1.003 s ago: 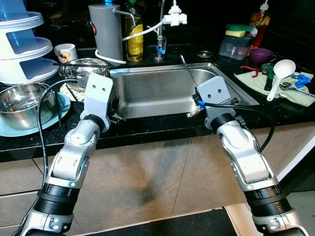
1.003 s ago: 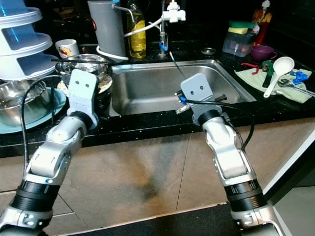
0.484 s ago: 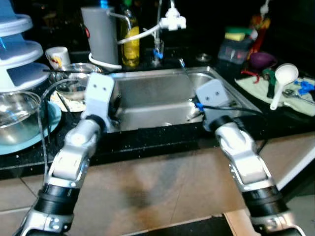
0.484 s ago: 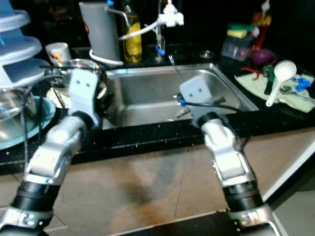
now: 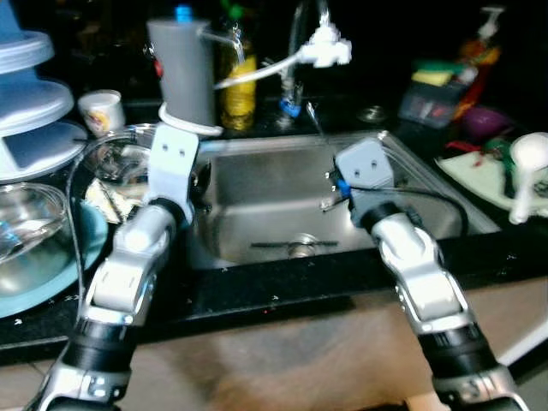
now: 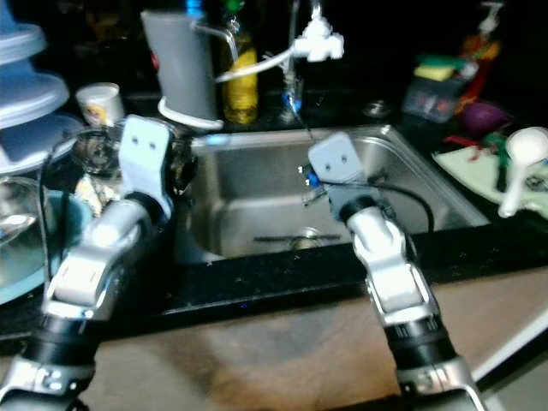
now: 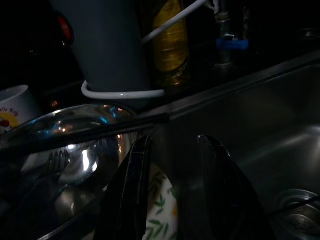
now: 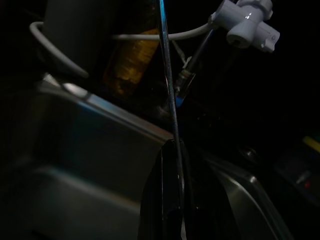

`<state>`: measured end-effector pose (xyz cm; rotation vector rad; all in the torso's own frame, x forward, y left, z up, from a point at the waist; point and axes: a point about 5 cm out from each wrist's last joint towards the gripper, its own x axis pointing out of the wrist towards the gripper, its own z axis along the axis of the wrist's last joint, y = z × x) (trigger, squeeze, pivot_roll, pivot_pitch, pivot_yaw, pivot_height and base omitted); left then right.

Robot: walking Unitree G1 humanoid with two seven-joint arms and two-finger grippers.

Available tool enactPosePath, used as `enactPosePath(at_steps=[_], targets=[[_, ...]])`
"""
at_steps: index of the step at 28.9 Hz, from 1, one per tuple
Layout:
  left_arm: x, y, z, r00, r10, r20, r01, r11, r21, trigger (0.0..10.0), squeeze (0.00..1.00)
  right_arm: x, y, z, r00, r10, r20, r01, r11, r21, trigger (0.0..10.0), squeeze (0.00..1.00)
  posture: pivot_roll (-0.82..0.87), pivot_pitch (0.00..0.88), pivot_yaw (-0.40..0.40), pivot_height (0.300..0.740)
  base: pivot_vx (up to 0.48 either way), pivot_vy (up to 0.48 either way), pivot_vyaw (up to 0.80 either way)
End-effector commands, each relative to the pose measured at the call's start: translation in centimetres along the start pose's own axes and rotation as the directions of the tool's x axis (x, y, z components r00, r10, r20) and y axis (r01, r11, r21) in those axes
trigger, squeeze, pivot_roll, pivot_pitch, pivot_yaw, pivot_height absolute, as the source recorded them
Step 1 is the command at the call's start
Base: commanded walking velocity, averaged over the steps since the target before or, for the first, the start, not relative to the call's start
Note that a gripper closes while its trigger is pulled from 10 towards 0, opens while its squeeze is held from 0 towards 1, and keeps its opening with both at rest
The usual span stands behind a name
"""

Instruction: Kitchen organization

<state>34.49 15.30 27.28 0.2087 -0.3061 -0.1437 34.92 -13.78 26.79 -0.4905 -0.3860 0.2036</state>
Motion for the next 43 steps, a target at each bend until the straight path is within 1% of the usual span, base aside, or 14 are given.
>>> enactPosePath(at_steps=[1,19,21,24,25,29,31,32,35,36,37,38,40,43], targets=[[-0.1,-0.4,-0.1,1.0,-0.019,-0.003,0.019,1.0,0.008,10.0,0.0,-0.3,-0.2,-0.2,1.0,-0.005,-0.002,0.005,1.0,-0.015,10.0,0.0,-0.07,0.1,-0.023,0.74,0.311,0.0,0.0],[0.1,-0.9,0.0,1.0,-0.027,-0.014,0.028,0.999,0.023,10.0,0.0,-0.2,-0.3,-0.4,1.0,0.003,-0.009,-0.003,1.0,-0.028,10.0,0.0,-0.07,0.097,-0.023,0.74,0.015,0.0,0.0],[0.4,-0.9,0.1,0.999,-0.042,-0.014,0.042,0.999,0.025,10.0,0.0,0.1,-0.4,-0.6,1.0,0.018,-0.013,-0.019,0.999,-0.04,10.0,0.0,-0.07,0.102,-0.023,0.74,0.0,0.0,0.0],[1.0,-1.3,0.2,0.994,-0.11,-0.023,0.112,0.991,0.077,10.0,0.0,1.2,-0.7,-1.2,0.998,0.06,-0.023,-0.062,0.995,-0.082,10.0,0.0,-0.07,0.11,-0.027,0.74,0.0,0.0,0.0],[1.3,-1.7,0.2,0.982,-0.185,-0.037,0.189,0.975,0.117,10.0,0.0,2.0,-0.7,-1.8,0.993,0.104,-0.051,-0.109,0.988,-0.106,10.0,0.0,-0.07,0.116,-0.029,0.74,0.0,0.0,0.0],[1.7,-2.2,0.5,0.949,-0.307,-0.065,0.314,0.928,0.199,10.0,0.0,3.1,-0.8,-3.9,0.967,0.195,-0.165,-0.22,0.964,-0.15,10.0,0.0,-0.05,0.134,-0.036,0.74,0.0,0.0,0.0],[1.7,-2.5,0.7,0.921,-0.379,-0.096,0.391,0.89,0.234,10.0,0.0,3.4,-1.2,-5.3,0.951,0.187,-0.245,-0.239,0.949,-0.204,10.0,0.0,-0.05,0.134,-0.036,0.74,0.0,0.0,0.0],[1.7,-2.5,0.7,0.921,-0.379,-0.096,0.391,0.89,0.234,10.0,0.0,3.4,-1.2,-5.3,0.951,0.187,-0.245,-0.239,0.949,-0.204,10.0,0.0,-0.05,0.134,-0.036,0.74,0.0,0.0,0.0],[1.2,-2.7,0.9,0.872,-0.466,-0.151,0.49,0.827,0.275,10.0,0.0,3.4,-1.2,-6.8,0.925,0.198,-0.326,-0.273,0.94,-0.203,10.0,0.0,-0.02,0.164,-0.04,0.74,0.0,0.0,0.0],[1.1,-2.8,0.9,0.857,-0.487,-0.168,0.515,0.811,0.278,10.0,0.0,3.3,-1.1,-7.3,0.915,0.204,-0.348,-0.29,0.933,-0.215,10.0,0.0,-0.02,0.17,-0.038,0.74,0.0,0.0,0.0],[1.1,-2.8,0.9,0.857,-0.487,-0.168,0.515,0.811,0.278,10.0,0.0,3.3,-1.1,-7.3,0.915,0.204,-0.348,-0.29,0.933,-0.215,10.0,0.0,-0.02,0.17,-0.038,0.74,0.0,0.0,0.0],[0.6,-2.8,1.0,0.832,-0.524,-0.186,0.555,0.79,0.261,10.0,0.0,3.1,-0.6,-8.0,0.894,0.23,-0.384,-0.329,0.919,-0.216,10.0,0.0,0.0,0.186,-0.033,0.74,0.0,0.0,0.0],[0.5,-2.8,1.1,0.822,-0.537,-0.19,0.569,0.783,0.251,10.0,0.0,3.1,-0.4,-8.2,0.888,0.239,-0.393,-0.341,0.915,-0.216,10.0,0.0,0.0,0.186,-0.033,0.74,0.0,0.0,0.0],[-0.3,-2.9,1.0,0.764,-0.611,-0.206,0.644,0.739,0.198,10.0,0.0,3.2,0.7,-8.4,0.866,0.291,-0.406,-0.388,0.905,-0.177,10.0,0.0,0.01,0.207,-0.021,0.74,0.0,0.0,0.0]])
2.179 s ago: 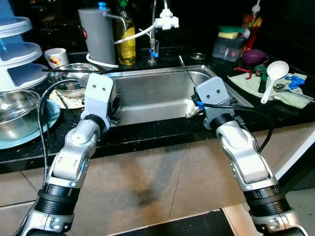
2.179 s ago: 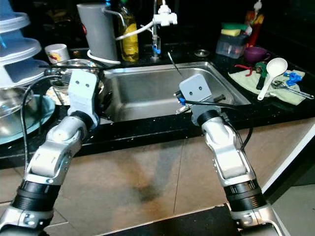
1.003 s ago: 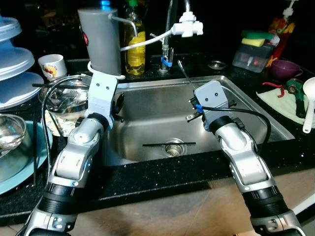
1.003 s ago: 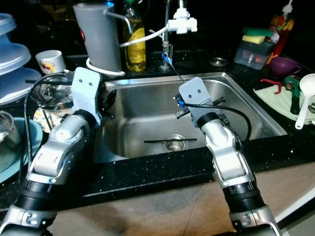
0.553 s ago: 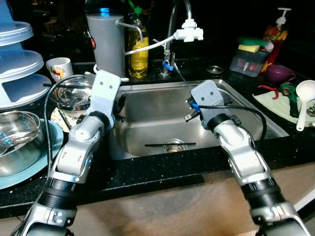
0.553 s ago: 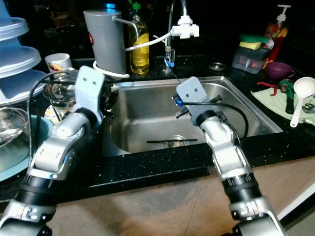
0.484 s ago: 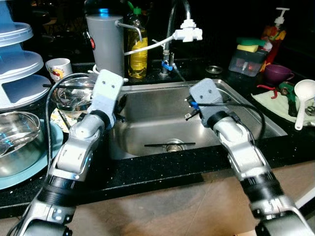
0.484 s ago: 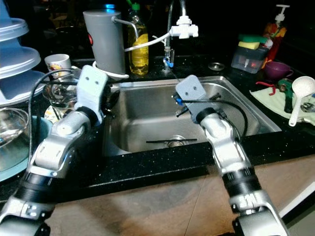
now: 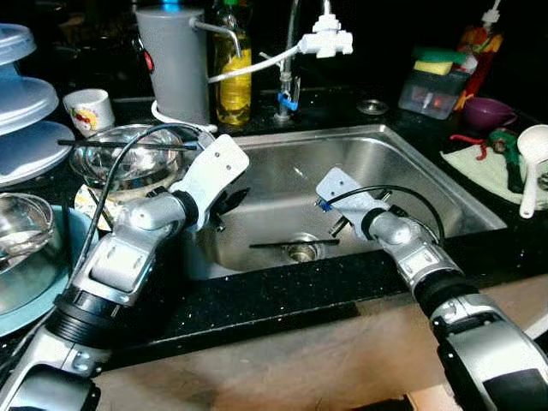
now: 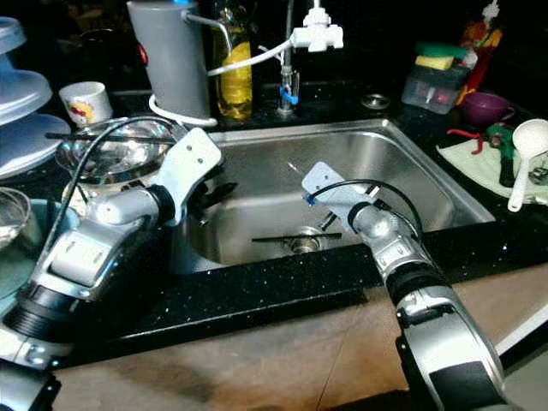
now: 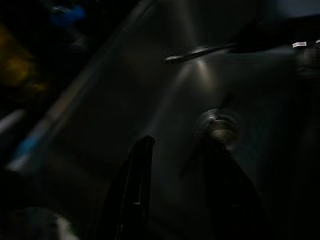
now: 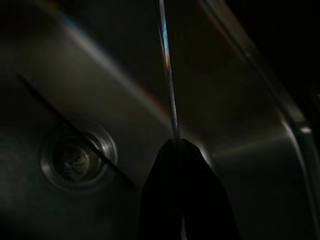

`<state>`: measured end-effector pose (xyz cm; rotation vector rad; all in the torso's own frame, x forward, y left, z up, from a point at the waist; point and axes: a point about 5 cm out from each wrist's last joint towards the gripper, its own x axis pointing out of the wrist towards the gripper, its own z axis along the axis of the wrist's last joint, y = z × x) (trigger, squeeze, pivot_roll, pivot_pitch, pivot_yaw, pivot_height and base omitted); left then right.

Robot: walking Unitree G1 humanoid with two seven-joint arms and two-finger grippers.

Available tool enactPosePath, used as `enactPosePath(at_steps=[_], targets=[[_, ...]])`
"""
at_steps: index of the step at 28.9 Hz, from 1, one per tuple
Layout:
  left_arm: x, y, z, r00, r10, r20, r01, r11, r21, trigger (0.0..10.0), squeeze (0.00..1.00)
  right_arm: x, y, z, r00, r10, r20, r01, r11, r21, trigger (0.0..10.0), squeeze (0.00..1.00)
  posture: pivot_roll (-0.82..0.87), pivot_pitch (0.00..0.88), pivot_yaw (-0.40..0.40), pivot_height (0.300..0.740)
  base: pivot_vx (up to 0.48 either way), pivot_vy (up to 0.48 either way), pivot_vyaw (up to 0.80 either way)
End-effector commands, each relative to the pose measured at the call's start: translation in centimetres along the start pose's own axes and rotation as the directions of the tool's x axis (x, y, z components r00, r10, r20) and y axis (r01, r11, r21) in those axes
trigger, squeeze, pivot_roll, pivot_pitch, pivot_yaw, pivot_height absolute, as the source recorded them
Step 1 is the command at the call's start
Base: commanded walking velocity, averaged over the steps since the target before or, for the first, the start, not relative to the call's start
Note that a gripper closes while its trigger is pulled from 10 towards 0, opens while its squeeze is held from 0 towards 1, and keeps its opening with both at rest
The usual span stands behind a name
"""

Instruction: Kitchen organization

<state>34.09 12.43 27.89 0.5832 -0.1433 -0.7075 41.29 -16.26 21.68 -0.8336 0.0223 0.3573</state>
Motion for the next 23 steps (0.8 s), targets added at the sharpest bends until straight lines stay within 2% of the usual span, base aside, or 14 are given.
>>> enactPosePath(at_steps=[1,5,9,16,19,23], targets=[[-0.5,-0.7,-0.2,0.996,-0.091,-0.01,0.091,0.996,-0.02,10.0,0.0,0.3,1.3,-0.3,0.998,0.066,-0.011,-0.066,0.998,-0.001,10.0,0.0,0.01,0.207,-0.021,0.74,0.0,0.0,0.0],[-1.1,-1.1,-0.7,0.984,-0.174,-0.047,0.174,0.985,-0.005,10.0,0.0,0.7,2.2,0.3,0.992,0.127,0.0,-0.127,0.992,0.01,10.0,0.0,0.02,0.222,-0.019,0.74,0.0,0.0,0.0],[-1.2,-1.4,-0.8,0.977,-0.207,-0.056,0.205,0.978,-0.046,10.0,0.0,0.9,2.5,0.8,0.987,0.159,0.007,-0.159,0.986,0.059,10.0,0.0,0.03,0.23,-0.019,0.74,0.0,0.0,0.0],[-1.5,-2.2,-0.9,0.963,-0.258,-0.083,0.254,0.966,-0.055,10.0,0.0,1.2,3.4,1.7,0.965,0.264,0.011,-0.264,0.962,0.075,10.0,0.0,0.03,0.239,-0.019,0.74,0.0,0.0,0.0],[-1.6,-2.2,-0.8,0.96,-0.267,-0.085,0.263,0.963,-0.058,10.0,0.0,1.3,3.6,1.8,0.958,0.288,0.001,-0.288,0.956,0.052,10.0,0.0,0.04,0.237,-0.02,0.74,0.0,0.0,0.0],[-1.8,-2.4,-0.8,0.949,-0.299,-0.099,0.295,0.954,-0.052,10.0,0.0,1.1,3.7,1.6,0.931,0.362,-0.044,-0.363,0.931,-0.031,10.0,0.0,0.03,0.234,-0.015,0.74,0.0,0.0,0.0]])
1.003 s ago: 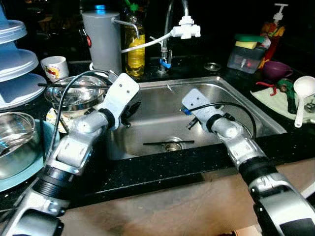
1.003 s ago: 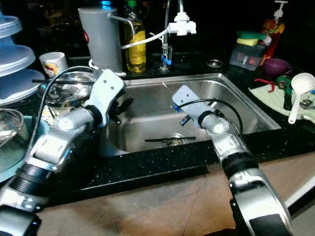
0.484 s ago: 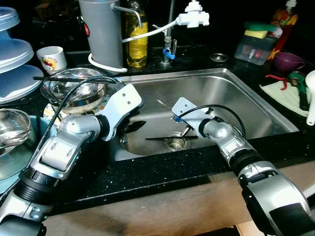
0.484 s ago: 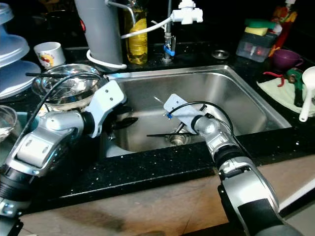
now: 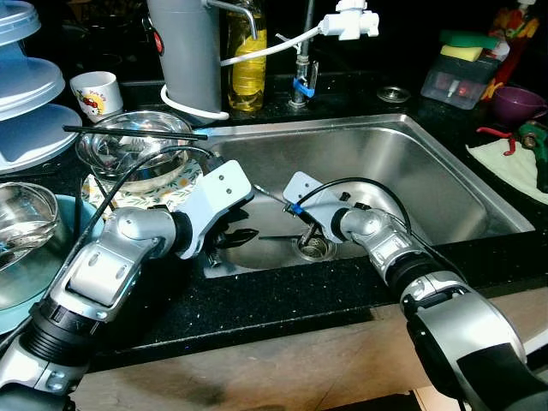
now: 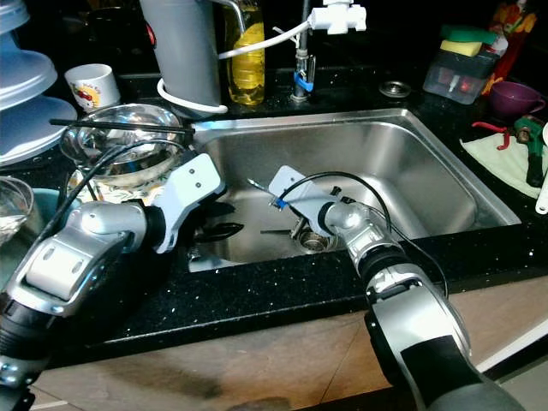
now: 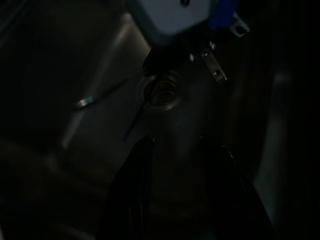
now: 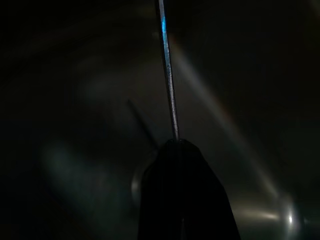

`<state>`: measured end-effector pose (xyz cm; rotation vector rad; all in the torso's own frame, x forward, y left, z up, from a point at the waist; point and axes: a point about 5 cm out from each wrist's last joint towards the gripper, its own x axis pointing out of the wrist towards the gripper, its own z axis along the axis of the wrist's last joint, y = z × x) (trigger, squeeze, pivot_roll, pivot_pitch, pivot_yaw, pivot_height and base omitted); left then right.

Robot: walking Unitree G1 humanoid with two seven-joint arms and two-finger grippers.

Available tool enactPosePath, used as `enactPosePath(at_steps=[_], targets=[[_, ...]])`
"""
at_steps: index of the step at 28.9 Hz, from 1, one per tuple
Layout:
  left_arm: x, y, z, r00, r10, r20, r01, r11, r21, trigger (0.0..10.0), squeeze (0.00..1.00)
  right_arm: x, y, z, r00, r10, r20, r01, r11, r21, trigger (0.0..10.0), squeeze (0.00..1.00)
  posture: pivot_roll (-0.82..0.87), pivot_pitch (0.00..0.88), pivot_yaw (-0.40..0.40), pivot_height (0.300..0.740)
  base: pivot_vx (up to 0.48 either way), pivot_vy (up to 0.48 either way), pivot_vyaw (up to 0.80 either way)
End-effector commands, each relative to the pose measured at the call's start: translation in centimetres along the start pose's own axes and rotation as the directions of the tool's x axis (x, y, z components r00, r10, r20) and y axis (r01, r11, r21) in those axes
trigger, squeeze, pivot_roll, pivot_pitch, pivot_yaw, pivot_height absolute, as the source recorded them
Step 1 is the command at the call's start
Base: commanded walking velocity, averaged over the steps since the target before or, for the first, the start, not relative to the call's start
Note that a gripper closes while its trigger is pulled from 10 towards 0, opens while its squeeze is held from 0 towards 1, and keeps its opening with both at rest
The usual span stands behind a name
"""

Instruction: Kitchen organization

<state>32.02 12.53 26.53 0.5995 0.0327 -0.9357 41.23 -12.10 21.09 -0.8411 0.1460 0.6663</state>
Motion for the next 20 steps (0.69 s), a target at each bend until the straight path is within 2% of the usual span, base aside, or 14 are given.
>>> enactPosePath(at_steps=[1,6,7,8,9,11,12,13,14,15,20], targets=[[-0.1,-0.6,-0.3,0.999,-0.04,-0.022,0.04,0.999,0.007,10.0,0.0,0.0,0.6,-1.0,0.997,0.052,-0.056,-0.053,0.998,-0.02,10.0,0.0,0.03,0.234,-0.015,0.74,0.0,0.0,0.0],[0.0,-0.7,-0.3,0.999,-0.043,-0.034,0.043,0.999,0.01,10.0,0.0,-0.2,0.1,-0.9,0.997,0.045,-0.058,-0.046,0.999,-0.012,10.0,0.0,0.03,0.23,-0.013,0.74,0.0,0.0,0.0],[0.0,-0.7,-0.3,0.998,-0.045,-0.036,0.045,0.999,0.011,10.0,0.0,-0.3,-0.1,-0.9,0.998,0.034,-0.059,-0.035,0.999,-0.011,10.0,0.07,0.03,0.229,-0.012,0.74,0.0,0.0,0.0],[0.1,-0.7,-0.3,0.998,-0.045,-0.035,0.046,0.999,0.01,10.0,0.0,-0.3,-0.2,-0.8,0.998,0.029,-0.059,-0.03,0.999,-0.012,10.0,0.07,0.03,0.229,-0.012,0.74,0.0,0.0,0.0],[0.1,-0.7,-0.3,0.998,-0.046,-0.035,0.046,0.999,0.01,10.0,0.0,-0.3,-0.2,-0.9,0.998,0.029,-0.06,-0.029,0.999,-0.012,10.0,0.42,0.03,0.228,-0.011,0.74,0.0,0.0,0.0],[0.1,-0.7,-0.3,0.998,-0.046,-0.034,0.046,0.999,0.01,10.0,0.0,-0.4,-0.3,-0.9,0.998,0.029,-0.061,-0.03,0.999,-0.012,10.0,0.42,0.03,0.227,-0.01,0.74,0.0,0.0,0.0],[0.1,-0.7,-0.2,0.998,-0.046,-0.034,0.047,0.999,0.01,10.0,0.0,-0.4,-0.3,-0.9,0.998,0.027,-0.061,-0.028,1.0,-0.014,10.0,0.55,0.03,0.227,-0.01,0.74,0.0,0.0,0.0],[0.2,-0.7,-0.2,0.999,-0.042,-0.033,0.043,0.999,0.014,10.0,0.0,-0.5,-0.5,-0.8,0.998,0.012,-0.059,-0.013,1.0,-0.018,10.0,0.52,0.03,0.221,-0.007,0.74,0.0,0.0,0.0],[0.2,-0.7,-0.2,0.999,-0.034,-0.029,0.035,0.999,0.021,10.0,0.0,-0.5,-0.7,-0.8,0.998,-0.002,-0.055,0.001,1.0,-0.025,10.0,0.37,0.02,0.218,-0.007,0.74,0.0,0.0,0.0],[0.2,-0.6,-0.1,0.999,-0.025,-0.027,0.025,0.999,0.024,10.0,0.0,-0.6,-0.9,-0.7,0.999,-0.011,-0.052,0.01,1.0,-0.029,10.0,0.0,0.02,0.215,-0.005,0.74,0.0,0.0,0.0],[0.5,-0.4,0.2,1.0,0.005,-0.008,-0.005,1.0,0.014,10.0,0.0,-0.8,-1.5,-0.3,0.999,-0.044,-0.032,0.043,0.999,-0.018,10.0,0.0,0.01,0.204,-0.001,0.74,0.0,0.0,0.0]])
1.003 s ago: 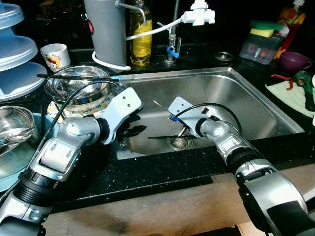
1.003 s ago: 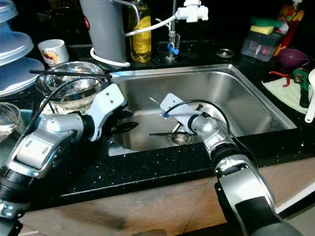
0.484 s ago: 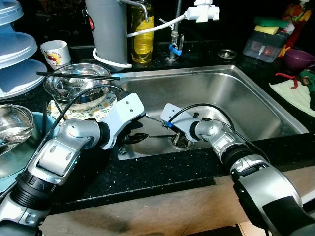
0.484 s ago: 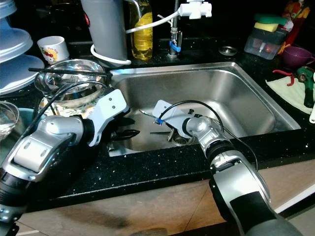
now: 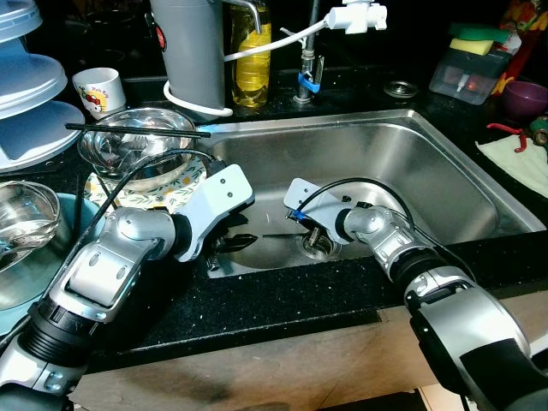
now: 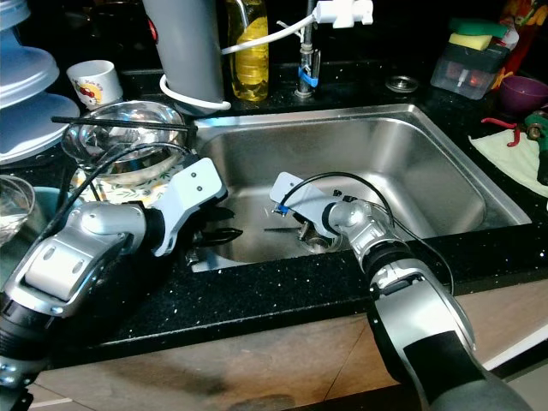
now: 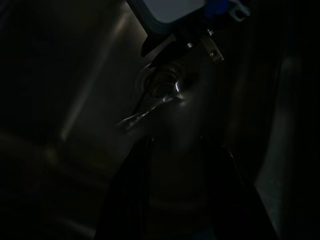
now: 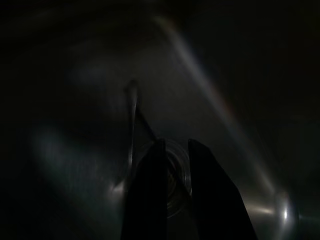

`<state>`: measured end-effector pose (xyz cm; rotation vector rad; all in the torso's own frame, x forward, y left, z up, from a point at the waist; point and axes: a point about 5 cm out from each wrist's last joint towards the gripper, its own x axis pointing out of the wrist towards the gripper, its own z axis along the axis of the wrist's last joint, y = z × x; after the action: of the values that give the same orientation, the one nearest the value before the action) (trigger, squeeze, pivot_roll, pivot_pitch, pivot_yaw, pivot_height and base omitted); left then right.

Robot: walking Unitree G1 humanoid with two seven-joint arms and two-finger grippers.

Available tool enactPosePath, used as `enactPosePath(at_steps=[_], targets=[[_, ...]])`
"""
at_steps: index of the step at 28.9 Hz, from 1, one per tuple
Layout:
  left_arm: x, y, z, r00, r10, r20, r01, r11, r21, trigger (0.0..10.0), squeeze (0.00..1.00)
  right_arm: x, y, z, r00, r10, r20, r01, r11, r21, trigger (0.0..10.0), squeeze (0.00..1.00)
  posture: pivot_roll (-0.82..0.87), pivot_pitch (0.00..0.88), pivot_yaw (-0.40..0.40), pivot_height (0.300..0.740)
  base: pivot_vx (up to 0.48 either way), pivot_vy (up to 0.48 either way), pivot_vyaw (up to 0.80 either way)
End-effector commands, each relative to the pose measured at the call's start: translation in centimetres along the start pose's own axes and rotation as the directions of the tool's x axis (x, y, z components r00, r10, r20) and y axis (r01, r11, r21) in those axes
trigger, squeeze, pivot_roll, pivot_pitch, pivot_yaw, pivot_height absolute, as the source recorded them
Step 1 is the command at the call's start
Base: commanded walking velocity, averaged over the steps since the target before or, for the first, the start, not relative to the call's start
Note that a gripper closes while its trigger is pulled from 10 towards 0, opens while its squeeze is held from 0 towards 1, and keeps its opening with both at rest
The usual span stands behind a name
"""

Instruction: Kitchen organization

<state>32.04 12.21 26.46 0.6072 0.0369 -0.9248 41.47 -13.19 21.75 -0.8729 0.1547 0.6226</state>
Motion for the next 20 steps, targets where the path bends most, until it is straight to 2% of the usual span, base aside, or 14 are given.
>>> enactPosePath(at_steps=[1,3,6,7,8,9,10,11,13,16,17,18,19,20], targets=[[0.2,-0.2,0.2,1.0,-0.003,0.006,0.003,1.0,0.009,10.0,0.0,-0.2,-0.5,0.1,1.0,-0.012,0.002,0.012,1.0,0.005,10.0,0.0,0.01,0.204,-0.001,0.74,0.0,0.0,0.0],[0.3,-0.2,0.3,1.0,-0.001,0.014,0.001,1.0,0.003,10.0,0.0,-0.2,-0.6,0.2,1.0,-0.005,0.006,0.005,1.0,0.023,10.0,0.0,0.01,0.202,-0.002,0.74,0.0,0.0,0.0],[0.5,0.1,0.8,0.999,0.031,0.045,-0.031,1.0,0.0,10.0,0.0,-0.3,-1.0,0.4,1.0,-0.03,0.01,0.03,1.0,-0.003,10.0,0.0,0.01,0.189,-0.003,0.74,0.0,0.0,0.0],[0.7,0.9,2.0,0.985,0.112,0.13,-0.11,0.994,-0.027,10.0,0.0,-0.7,-2.0,0.9,0.996,-0.085,0.039,0.084,0.996,0.033,10.0,0.0,0.01,0.181,-0.009,0.74,0.0,0.0,0.0],[0.7,1.2,2.5,0.976,0.141,0.166,-0.134,0.99,-0.053,10.0,0.0,-0.9,-2.4,1.2,0.992,-0.111,0.054,0.107,0.992,0.059,10.0,0.0,0.01,0.178,-0.01,0.74,0.0,0.0,0.0],[0.6,1.6,3.7,0.946,0.199,0.255,-0.174,0.978,-0.118,10.0,0.0,-1.3,-3.6,1.8,0.977,-0.189,0.095,0.176,0.975,0.135,10.0,0.0,0.01,0.171,-0.013,0.74,0.0,0.0,0.0],[0.6,1.7,4.1,0.931,0.223,0.289,-0.189,0.972,-0.142,10.0,0.0,-1.6,-4.1,2.0,0.969,-0.221,0.112,0.201,0.965,0.168,10.0,0.0,0.01,0.171,-0.013,0.74,0.0,0.0,0.0],[0.5,1.9,4.6,0.897,0.291,0.332,-0.232,0.951,-0.205,10.0,0.0,-2.2,-5.4,2.7,0.934,-0.321,0.157,0.274,0.926,0.262,10.0,0.0,0.0,0.158,-0.015,0.74,0.0,0.0,0.0],[0.5,2.0,4.7,0.892,0.304,0.336,-0.24,0.946,-0.219,10.0,0.0,-2.3,-5.7,2.8,0.925,-0.341,0.165,0.287,0.915,0.282,10.0,0.0,0.0,0.158,-0.015,0.74,0.0,0.0,0.0],[0.4,1.8,4.6,0.854,0.403,0.33,-0.32,0.906,-0.279,10.0,0.0,-4.0,-7.9,3.3,0.802,-0.555,0.222,0.373,0.755,0.539,10.0,0.0,-0.01,0.141,-0.015,0.74,0.0,0.0,0.0],[0.4,1.8,4.6,0.854,0.403,0.33,-0.32,0.906,-0.279,10.0,0.0,-4.0,-7.9,3.3,0.802,-0.555,0.222,0.373,0.755,0.539,10.0,0.0,-0.01,0.141,-0.015,0.74,0.0,0.0,0.0],[0.3,1.7,4.3,0.827,0.469,0.309,-0.382,0.873,-0.304,10.0,0.0,-4.6,-7.8,2.9,0.742,-0.625,0.245,0.375,0.688,0.621,10.0,0.0,-0.01,0.132,-0.013,0.74,0.0,0.0,0.0],[0.3,1.7,4.3,0.827,0.469,0.309,-0.382,0.873,-0.304,10.0,0.0,-4.6,-7.8,2.9,0.742,-0.625,0.245,0.375,0.688,0.621,10.0,0.0,-0.01,0.132,-0.013,0.74,0.0,0.0,0.0],[0.3,1.6,4.2,0.815,0.498,0.297,-0.41,0.857,-0.312,10.0,0.0,-4.8,-7.5,2.7,0.719,-0.648,0.251,0.378,0.667,0.642,10.0,0.0,-0.01,0.132,-0.013,0.74,0.0,0.0,0.0]])
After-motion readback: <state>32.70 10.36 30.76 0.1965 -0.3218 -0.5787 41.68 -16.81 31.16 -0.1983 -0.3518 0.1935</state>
